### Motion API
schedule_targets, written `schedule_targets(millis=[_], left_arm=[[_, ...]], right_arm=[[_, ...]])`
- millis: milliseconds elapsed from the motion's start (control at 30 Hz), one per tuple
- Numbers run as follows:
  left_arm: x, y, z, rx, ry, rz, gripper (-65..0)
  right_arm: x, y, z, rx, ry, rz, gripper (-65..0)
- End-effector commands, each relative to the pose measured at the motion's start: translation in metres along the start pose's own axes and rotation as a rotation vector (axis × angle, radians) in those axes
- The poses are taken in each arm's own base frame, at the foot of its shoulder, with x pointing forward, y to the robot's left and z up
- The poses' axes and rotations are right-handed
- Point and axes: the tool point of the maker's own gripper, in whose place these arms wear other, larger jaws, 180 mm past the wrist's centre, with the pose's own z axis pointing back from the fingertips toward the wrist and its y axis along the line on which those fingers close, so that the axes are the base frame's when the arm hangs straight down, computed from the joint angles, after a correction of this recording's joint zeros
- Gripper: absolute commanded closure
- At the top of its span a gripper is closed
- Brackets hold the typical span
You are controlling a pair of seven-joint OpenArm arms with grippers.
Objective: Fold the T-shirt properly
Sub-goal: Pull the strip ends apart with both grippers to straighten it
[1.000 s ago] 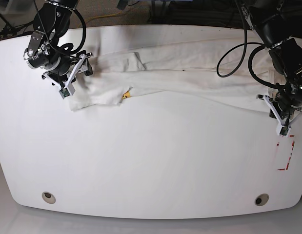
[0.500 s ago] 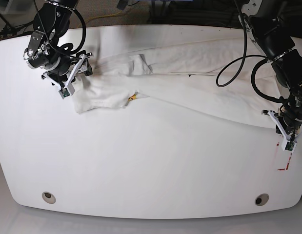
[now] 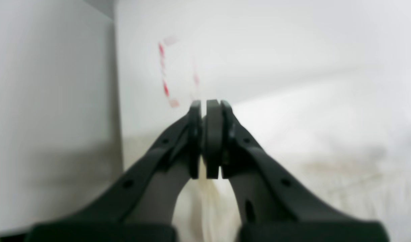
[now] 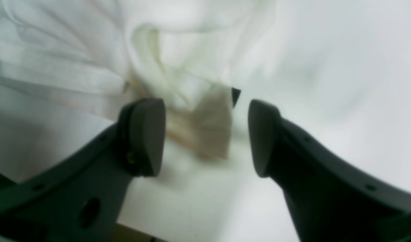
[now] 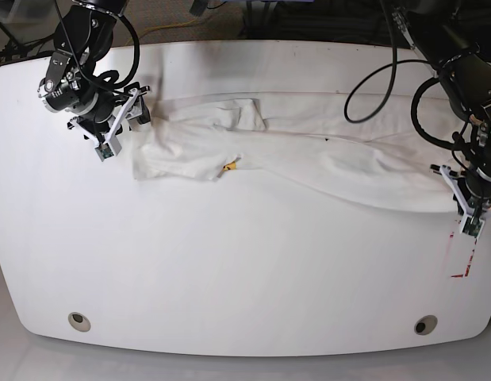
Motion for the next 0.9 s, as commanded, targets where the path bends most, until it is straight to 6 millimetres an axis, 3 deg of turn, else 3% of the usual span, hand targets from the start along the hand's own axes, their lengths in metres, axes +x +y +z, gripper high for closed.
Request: schedule_targets(millis=[0,133,333,767,867], left_arm=[[0.005,0.01,0.008,0.035,-0.027,-0.01,0.0],[-0.032,0.012,0.012,0.042,0.054,0.015,0.0],[-0.069,0.007,0.018,0.028,0.141,0.001,0.0],[-0.117,0.008,0.0,-0.044,0.257,-0.024,-0.6],[-0.135,0.003,-0.005,-0.081,0.312,-0.048,-6.0]], right_arm=[[0.012,-0.004,0.006,-0.013,-0.04,0.013,-37.7],[0.018,-0.005,0.01,-0.024,-0.056,0.025,-37.7],[0.027,-0.005,0.017,-0.041,-0.084,0.047,-37.7],[0.031,-0.007,0.022,-0.058,-0.099,0.054,-37.7],[0.037,-0.011,0.032,-0.066,-0.142,0.036,-37.7]])
